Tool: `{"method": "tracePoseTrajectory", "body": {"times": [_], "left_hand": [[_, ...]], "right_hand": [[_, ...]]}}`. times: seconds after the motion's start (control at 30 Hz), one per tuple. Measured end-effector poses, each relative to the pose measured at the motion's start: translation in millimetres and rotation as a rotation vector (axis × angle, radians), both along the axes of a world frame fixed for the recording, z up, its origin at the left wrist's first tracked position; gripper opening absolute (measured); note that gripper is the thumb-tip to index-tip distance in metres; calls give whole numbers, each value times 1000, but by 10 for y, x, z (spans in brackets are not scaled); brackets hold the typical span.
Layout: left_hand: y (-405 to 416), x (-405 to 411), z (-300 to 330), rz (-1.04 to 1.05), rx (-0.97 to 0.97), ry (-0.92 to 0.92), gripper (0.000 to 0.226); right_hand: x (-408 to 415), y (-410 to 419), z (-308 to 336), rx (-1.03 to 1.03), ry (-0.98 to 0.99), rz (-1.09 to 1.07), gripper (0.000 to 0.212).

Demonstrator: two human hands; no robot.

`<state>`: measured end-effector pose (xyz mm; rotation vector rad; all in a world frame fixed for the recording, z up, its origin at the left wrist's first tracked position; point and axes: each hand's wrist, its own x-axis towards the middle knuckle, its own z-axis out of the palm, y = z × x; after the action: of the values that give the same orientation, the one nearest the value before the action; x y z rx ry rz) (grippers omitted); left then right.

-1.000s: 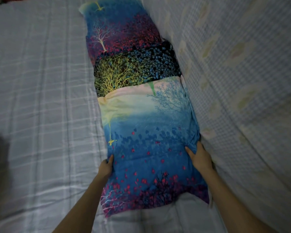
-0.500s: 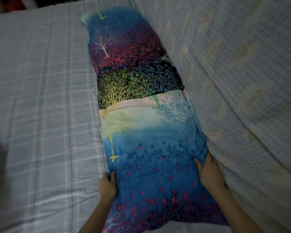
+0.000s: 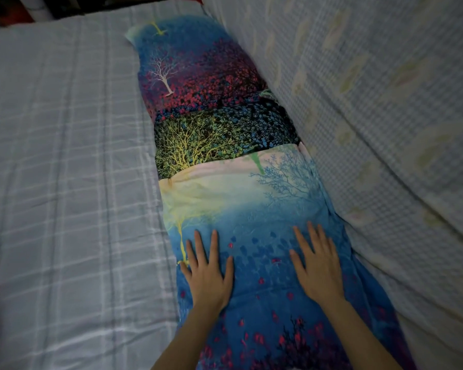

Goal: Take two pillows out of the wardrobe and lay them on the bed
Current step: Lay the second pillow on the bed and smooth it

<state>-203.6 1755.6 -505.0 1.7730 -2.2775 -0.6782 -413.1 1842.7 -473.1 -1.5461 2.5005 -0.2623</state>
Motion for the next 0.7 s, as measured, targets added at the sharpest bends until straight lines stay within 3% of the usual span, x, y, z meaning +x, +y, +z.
{"method": "tracePoseTrajectory", "body": {"times": [0.2, 0.43, 0.63, 0.7], "left_hand": [[1, -69, -53, 39, 14, -37, 66], [-40, 33, 181, -24, 131, -86, 66], [-106, 548, 696, -32, 293, 195, 64], [-225, 752, 954, 7, 283, 274, 58]], "right_hand": [[-92, 126, -151, 44, 18, -81, 60], [-115, 86, 100, 241, -4, -56, 60], [64, 314, 604, 394, -79, -84, 61], [149, 315, 854, 343, -148, -93, 54]]}}
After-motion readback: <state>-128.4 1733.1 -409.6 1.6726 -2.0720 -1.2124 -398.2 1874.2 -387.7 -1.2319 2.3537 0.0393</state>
